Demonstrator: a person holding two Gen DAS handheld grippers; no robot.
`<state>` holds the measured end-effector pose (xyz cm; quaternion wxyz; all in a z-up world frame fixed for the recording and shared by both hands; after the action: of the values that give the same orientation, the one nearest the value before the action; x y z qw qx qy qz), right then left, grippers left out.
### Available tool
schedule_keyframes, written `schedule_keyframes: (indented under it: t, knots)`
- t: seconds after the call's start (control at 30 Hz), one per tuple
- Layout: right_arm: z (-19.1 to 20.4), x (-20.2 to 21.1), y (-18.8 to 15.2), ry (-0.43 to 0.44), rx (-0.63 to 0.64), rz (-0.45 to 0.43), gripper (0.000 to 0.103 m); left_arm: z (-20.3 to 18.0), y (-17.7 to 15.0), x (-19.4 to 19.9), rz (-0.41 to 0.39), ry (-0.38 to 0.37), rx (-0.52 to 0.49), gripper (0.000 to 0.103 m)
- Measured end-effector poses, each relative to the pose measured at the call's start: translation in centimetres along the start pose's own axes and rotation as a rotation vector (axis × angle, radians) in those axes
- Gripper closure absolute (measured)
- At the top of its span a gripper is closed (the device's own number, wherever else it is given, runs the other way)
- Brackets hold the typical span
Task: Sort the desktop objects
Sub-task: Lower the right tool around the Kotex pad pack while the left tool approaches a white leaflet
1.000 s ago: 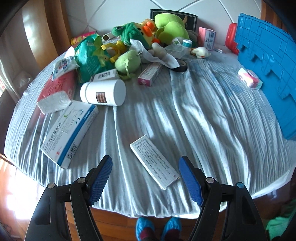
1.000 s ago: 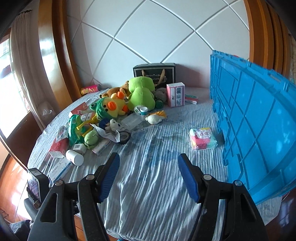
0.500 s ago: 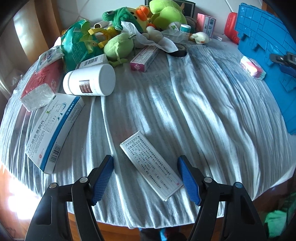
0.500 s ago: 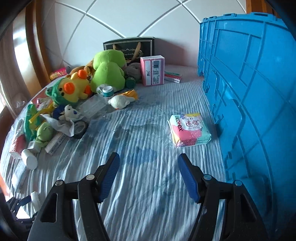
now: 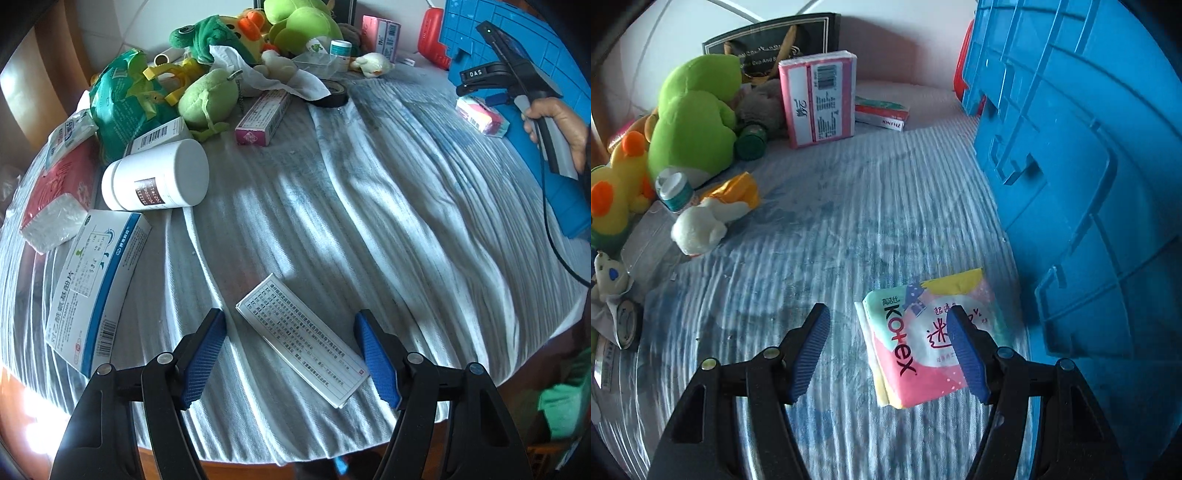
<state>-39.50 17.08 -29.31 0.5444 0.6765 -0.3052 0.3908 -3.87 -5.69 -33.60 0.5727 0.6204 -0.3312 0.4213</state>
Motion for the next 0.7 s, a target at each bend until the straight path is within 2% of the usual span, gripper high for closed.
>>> schedule_keyframes:
  t: [0.1,0.13,0.23,0.27,0.37,0.43,0.5,0.57,0.63,0.7]
  knots:
    - [0.1,-0.7,0.4,-0.027,0.05,-0.01,0.034,0.2,0.2,-0.1,-0.001,-0.007,-0.008,0.031]
    - [0.3,-1.0,0.5,-0.035,0.071,-0.004,0.027,0.2,0.2,-0.1,-0.001,-0.008,-0.013,0.031]
    - [1.3,-1.8,0.6,-0.098,0.158,0.007,0.023,0.2,0.2,0.0,0.0,-0.013,-0.02,0.031]
    - [1.6,-2.0,0.5,-0.1,0.172,0.007,0.017,0.3,0.2,0.0,0.001,-0.015,-0.021,0.031]
    - [2.0,-2.4,0.4,-0.103,0.19,0.007,0.008,0.3,0.2,0.0,0.003,-0.018,-0.019,0.031]
    - [2.4,-2.5,0.2,-0.107,0.177,0.042,0.007,0.2,0.2,0.0,0.003,-0.021,-0.016,0.031]
    - [2.6,-0.6,-0.1,0.006,0.061,0.061,0.007,0.2,0.3,0.0,0.003,-0.023,-0.01,0.031]
    - [4.2,2.5,-1.1,0.192,0.039,0.019,0.018,0.2,0.4,-0.1,0.005,-0.023,-0.008,0.03]
    - [6.0,5.1,-2.0,0.168,0.114,-0.074,0.018,0.1,0.7,-0.2,0.011,-0.019,-0.011,0.03]
    - [5.8,5.2,-2.0,0.155,0.106,-0.092,0.018,0.2,0.8,-0.2,0.014,-0.023,-0.004,0.03]
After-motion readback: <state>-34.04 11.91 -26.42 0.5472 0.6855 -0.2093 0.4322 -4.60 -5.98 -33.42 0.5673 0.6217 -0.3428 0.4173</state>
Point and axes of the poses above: each gripper's, at about its wrist camera, not at the fingertips, and x roughly against the way its jaws point, z to its left, y to its top, the point moved 1 cm from there along -x, roughly the way its jaws point, and after that the axes turned 3 degrees about -x, right-handed, at the moved point
